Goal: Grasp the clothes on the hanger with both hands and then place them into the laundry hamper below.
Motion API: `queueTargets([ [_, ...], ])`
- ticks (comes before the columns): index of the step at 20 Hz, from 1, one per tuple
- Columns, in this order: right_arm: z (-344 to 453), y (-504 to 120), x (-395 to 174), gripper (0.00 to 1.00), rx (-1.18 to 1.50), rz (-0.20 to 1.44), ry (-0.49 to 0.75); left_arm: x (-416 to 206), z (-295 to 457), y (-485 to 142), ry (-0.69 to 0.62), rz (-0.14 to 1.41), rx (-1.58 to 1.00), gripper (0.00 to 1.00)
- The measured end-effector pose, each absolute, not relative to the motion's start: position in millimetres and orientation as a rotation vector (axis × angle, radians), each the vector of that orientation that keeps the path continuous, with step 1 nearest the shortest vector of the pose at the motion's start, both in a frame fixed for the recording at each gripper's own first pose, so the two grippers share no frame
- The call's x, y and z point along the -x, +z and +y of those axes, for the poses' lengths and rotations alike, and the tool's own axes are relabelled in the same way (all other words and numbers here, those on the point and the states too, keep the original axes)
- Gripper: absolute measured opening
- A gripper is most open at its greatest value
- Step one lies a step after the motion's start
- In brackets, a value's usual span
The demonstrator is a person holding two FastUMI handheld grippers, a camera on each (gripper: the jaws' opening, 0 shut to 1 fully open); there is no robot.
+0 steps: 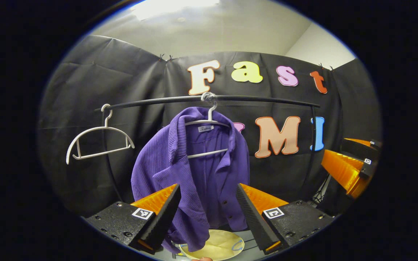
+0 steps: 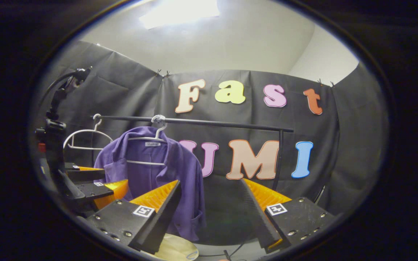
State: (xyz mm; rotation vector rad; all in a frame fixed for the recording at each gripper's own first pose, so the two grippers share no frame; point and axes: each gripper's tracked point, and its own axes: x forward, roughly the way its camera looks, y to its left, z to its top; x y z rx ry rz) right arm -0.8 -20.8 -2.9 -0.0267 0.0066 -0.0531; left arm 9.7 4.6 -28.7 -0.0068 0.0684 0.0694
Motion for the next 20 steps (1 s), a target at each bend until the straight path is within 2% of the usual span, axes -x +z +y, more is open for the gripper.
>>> queueTargets([
  [20,-48.9,-12.0,-20.2,0.96,0.047,0.022,-0.151,-80.8,87.0,-81.3,0.416,0.107,-0.085,0.94],
])
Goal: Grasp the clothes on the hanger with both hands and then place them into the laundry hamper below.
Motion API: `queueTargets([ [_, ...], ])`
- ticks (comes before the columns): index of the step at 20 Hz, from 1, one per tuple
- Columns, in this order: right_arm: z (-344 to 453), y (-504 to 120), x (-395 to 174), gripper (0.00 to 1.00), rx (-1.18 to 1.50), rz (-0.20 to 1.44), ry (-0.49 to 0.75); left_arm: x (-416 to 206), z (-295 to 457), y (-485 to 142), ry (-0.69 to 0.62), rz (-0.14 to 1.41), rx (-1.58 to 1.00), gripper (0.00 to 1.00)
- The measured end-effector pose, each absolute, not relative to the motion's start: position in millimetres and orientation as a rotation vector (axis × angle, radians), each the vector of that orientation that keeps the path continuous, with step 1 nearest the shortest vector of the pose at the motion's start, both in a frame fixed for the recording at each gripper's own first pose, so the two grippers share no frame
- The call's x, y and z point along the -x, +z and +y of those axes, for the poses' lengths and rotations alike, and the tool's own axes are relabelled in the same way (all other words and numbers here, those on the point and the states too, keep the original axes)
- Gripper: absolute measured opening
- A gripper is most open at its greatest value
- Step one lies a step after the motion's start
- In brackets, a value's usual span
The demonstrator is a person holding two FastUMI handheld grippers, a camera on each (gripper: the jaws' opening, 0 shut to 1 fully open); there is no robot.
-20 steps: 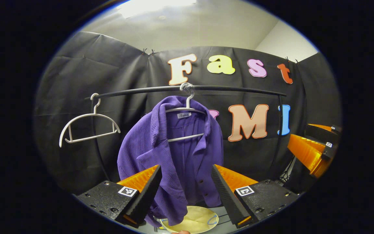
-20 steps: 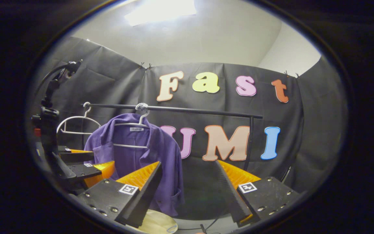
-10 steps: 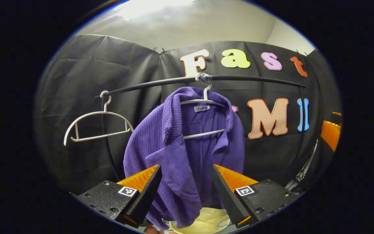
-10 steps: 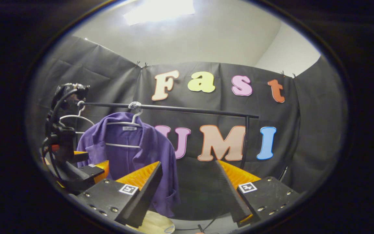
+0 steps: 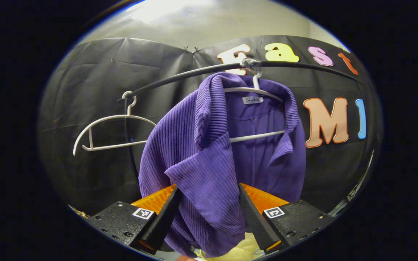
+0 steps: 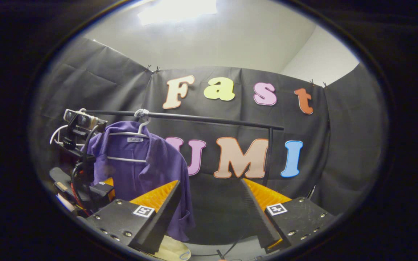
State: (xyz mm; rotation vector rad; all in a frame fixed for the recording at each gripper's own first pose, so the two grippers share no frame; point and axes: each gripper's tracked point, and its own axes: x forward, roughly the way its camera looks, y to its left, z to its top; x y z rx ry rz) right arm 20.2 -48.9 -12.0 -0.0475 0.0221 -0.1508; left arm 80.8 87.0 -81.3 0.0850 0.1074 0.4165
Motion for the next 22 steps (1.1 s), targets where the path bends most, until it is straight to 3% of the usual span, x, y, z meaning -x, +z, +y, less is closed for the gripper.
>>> queueTargets([
  [3,-45.2,-15.4,-26.8,0.96,0.051,0.027,-0.147,-87.9,97.2,-84.3,0.439,0.095,-0.093,0.95],
  [11,-25.5,-26.4,-53.0,0.96,0.021,0.032,-0.095,-95.1,123.6,-82.7,0.486,0.074,-0.089,0.17],
  [16,-5.1,-34.7,-72.5,0.96,0.017,0.035,-0.036,-96.0,126.1,-82.6,0.464,0.086,-0.095,0.03],
  [22,22.3,-47.0,-97.7,0.94,0.024,0.048,0.033,-92.4,122.6,-83.1,0.414,0.095,-0.043,0.05],
])
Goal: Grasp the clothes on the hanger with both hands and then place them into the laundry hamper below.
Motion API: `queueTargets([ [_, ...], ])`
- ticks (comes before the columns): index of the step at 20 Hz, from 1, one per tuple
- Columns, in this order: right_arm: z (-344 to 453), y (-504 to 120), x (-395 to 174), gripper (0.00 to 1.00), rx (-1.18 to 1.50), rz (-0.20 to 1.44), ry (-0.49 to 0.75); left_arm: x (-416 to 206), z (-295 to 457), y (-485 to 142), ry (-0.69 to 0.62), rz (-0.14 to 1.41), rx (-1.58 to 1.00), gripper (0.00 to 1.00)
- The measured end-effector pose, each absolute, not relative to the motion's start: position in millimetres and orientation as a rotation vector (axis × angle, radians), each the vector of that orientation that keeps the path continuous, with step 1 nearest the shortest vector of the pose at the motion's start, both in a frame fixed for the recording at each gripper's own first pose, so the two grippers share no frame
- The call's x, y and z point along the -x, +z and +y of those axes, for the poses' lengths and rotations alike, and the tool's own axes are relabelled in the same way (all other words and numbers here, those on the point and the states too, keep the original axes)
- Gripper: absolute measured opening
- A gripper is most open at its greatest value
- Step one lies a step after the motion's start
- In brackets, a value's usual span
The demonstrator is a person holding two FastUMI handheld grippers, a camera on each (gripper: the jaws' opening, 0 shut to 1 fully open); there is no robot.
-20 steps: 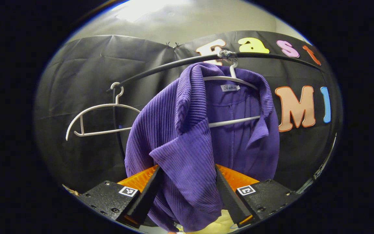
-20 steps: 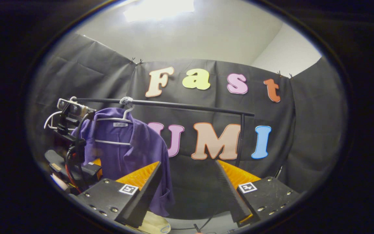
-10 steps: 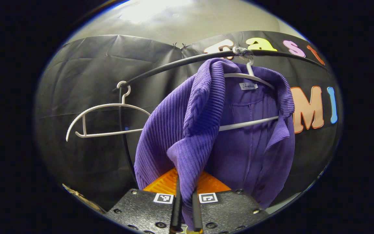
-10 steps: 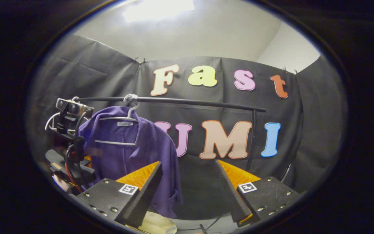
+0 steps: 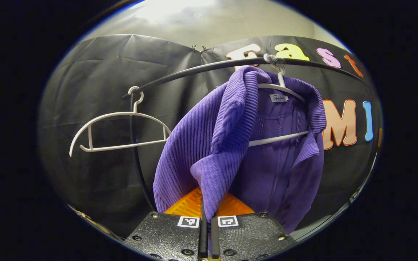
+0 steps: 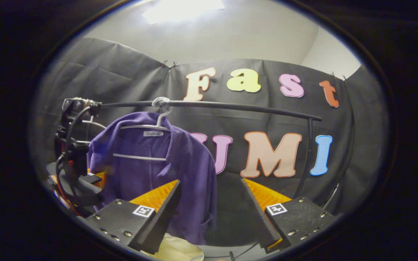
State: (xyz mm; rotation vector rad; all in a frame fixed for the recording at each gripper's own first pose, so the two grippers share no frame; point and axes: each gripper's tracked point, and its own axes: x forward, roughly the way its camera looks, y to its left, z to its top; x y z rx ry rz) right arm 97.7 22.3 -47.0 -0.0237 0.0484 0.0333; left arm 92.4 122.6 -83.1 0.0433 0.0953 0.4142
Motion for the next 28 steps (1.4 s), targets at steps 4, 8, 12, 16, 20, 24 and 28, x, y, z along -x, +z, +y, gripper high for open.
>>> queueTargets([
  [4,44.3,-58.4,-114.9,0.94,0.023,0.064,0.075,-90.8,121.0,-82.8,0.367,0.091,-0.040,0.04],
  [8,70.3,-68.0,-135.3,0.96,-0.003,0.076,0.115,-90.5,120.8,-81.4,0.319,0.089,-0.026,0.02],
  [12,96.8,-75.8,-155.8,0.96,-0.046,0.086,0.146,-89.8,120.7,-79.9,0.271,0.088,-0.029,0.04],
  [16,122.0,-80.0,-177.4,0.94,-0.074,0.081,0.166,-87.6,121.2,-76.7,0.228,0.084,-0.045,0.04],
  [20,137.3,-86.5,-200.6,0.94,-0.069,0.085,0.146,-83.9,122.7,-74.2,0.203,0.083,-0.061,0.04],
  [24,137.8,-94.4,-223.0,0.94,-0.054,0.076,0.094,-80.8,122.3,-70.7,0.188,0.079,-0.076,0.04],
  [28,124.0,-108.0,-246.4,0.94,-0.026,0.084,0.025,-74.1,125.2,-62.0,0.187,0.069,-0.054,0.04],
])
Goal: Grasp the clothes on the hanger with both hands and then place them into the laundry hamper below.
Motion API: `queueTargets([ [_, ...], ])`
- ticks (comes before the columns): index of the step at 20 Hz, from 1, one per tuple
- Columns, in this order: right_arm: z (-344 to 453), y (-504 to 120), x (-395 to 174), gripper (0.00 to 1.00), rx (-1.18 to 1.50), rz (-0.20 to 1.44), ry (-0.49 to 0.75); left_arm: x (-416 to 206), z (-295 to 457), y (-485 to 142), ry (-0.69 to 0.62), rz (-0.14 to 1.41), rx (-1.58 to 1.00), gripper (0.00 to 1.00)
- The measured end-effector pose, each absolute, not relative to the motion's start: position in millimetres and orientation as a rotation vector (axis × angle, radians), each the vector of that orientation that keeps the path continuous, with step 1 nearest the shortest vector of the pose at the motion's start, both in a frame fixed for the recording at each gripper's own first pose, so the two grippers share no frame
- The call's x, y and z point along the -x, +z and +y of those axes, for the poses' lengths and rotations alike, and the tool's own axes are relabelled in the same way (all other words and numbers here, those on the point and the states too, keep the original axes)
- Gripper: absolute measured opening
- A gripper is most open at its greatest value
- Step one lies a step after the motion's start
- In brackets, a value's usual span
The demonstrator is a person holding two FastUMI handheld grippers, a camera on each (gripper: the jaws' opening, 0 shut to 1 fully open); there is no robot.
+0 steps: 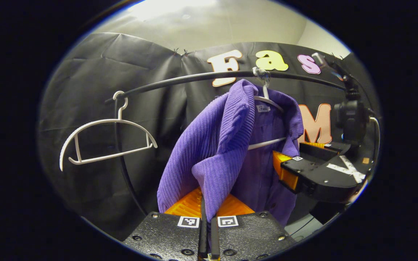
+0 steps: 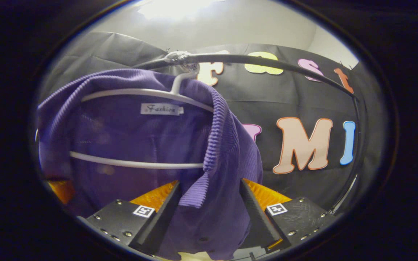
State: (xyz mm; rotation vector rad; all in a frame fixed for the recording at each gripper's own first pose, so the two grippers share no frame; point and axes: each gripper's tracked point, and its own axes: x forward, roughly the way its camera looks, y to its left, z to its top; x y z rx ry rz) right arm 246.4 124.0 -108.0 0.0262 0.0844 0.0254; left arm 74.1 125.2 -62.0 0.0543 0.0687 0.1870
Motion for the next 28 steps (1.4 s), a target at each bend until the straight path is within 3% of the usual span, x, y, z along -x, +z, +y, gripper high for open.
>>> queueTargets([
  [7,102.4,-122.6,-271.7,0.96,0.015,0.102,-0.045,-64.6,129.3,-49.9,0.190,0.053,-0.052,0.04],
  [9,96.7,-127.4,-276.9,0.83,0.029,0.117,-0.063,-61.7,129.4,-45.6,0.187,0.044,-0.048,0.02],
  [14,88.2,-132.5,-279.9,0.19,0.060,0.137,-0.096,-54.2,136.9,-33.7,0.195,0.026,-0.045,0.04],
  [16,84.6,-131.3,-275.5,0.06,0.075,0.140,-0.111,-51.9,139.5,-29.1,0.191,0.020,-0.041,0.06],
  [25,81.3,-131.9,-261.3,0.08,-0.108,0.175,-0.012,-35.9,132.5,-8.6,0.101,0.017,0.022,0.06],
  [26,77.0,-131.7,-257.5,0.08,-0.120,0.176,-0.016,-34.4,132.1,-5.8,0.098,0.017,0.020,0.02],
  [28,66.9,-127.0,-251.9,0.08,-0.116,0.162,-0.037,-30.8,132.6,2.0,0.088,0.007,0.021,0.06],
])
